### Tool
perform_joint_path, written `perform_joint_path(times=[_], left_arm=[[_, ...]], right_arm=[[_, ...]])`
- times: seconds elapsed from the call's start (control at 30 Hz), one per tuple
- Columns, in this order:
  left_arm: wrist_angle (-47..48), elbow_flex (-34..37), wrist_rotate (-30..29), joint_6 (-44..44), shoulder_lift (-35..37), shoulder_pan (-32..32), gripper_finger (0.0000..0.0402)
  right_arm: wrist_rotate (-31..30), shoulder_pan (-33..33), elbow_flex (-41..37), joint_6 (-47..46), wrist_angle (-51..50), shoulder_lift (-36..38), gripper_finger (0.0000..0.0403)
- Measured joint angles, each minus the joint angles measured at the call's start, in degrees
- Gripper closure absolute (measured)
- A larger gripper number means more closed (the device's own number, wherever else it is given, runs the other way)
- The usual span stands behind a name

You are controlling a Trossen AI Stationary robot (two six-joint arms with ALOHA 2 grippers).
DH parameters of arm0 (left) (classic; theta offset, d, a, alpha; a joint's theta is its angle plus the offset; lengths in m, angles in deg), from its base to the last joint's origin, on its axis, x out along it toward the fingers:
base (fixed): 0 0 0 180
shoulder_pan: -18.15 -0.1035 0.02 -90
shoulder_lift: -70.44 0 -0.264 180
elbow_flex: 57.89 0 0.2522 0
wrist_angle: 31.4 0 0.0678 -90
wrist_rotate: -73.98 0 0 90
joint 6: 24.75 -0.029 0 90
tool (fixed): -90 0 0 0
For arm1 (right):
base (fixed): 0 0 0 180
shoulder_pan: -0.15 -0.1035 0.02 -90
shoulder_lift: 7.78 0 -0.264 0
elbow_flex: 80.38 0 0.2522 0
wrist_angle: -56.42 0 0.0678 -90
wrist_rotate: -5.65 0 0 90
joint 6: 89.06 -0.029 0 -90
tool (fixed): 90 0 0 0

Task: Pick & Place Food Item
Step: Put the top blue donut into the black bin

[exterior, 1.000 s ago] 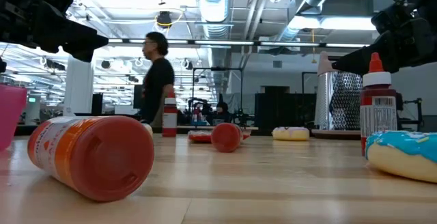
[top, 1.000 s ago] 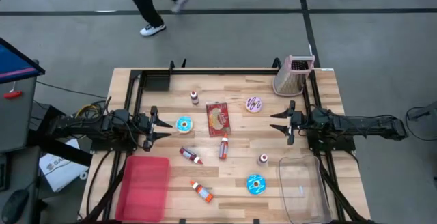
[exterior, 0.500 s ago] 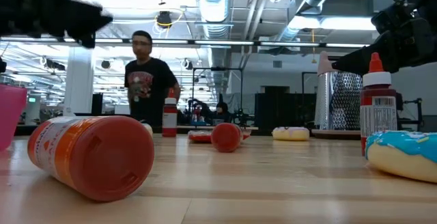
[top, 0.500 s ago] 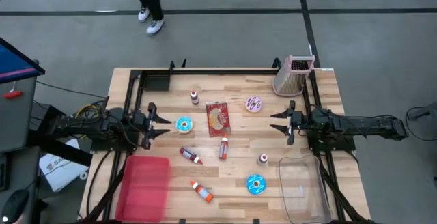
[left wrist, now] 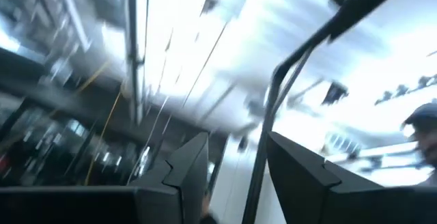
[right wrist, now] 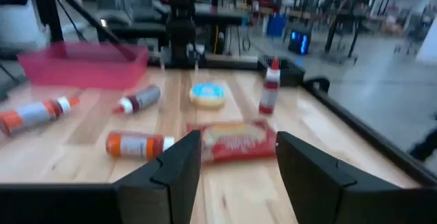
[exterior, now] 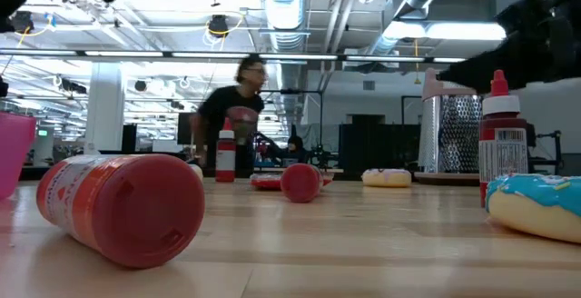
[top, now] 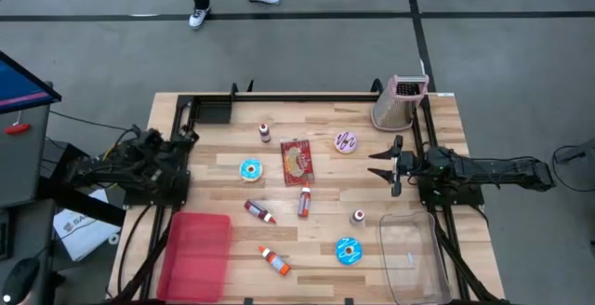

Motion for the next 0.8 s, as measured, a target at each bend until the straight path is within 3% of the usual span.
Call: perform_joint_path(times=[0.23,0.53,0.67,0.8], left_arm=[[-9.75,0.00,-0.95,0.49,-8.86,0.02,0.0257],[-22.06,-1.52,-5.55,1.26,-25.10,-0.13,0.0257],[-22.33,-4.19,-6.21,-0.99,-28.90,-0.28,0.0257],[-22.40,-7.03,-5.35,-2.34,-30.75,-0.26,0.0257]], right_arm=[[1.67,-0.06,-0.02,-20.00,18.01,0.02,0.0220],[-1.85,-0.02,3.00,-40.90,37.66,0.11,0.0220],[-2.16,0.00,4.36,-43.14,43.44,0.04,0.0220],[-7.71,-0.02,6.84,-42.97,44.72,0.00,0.0220]])
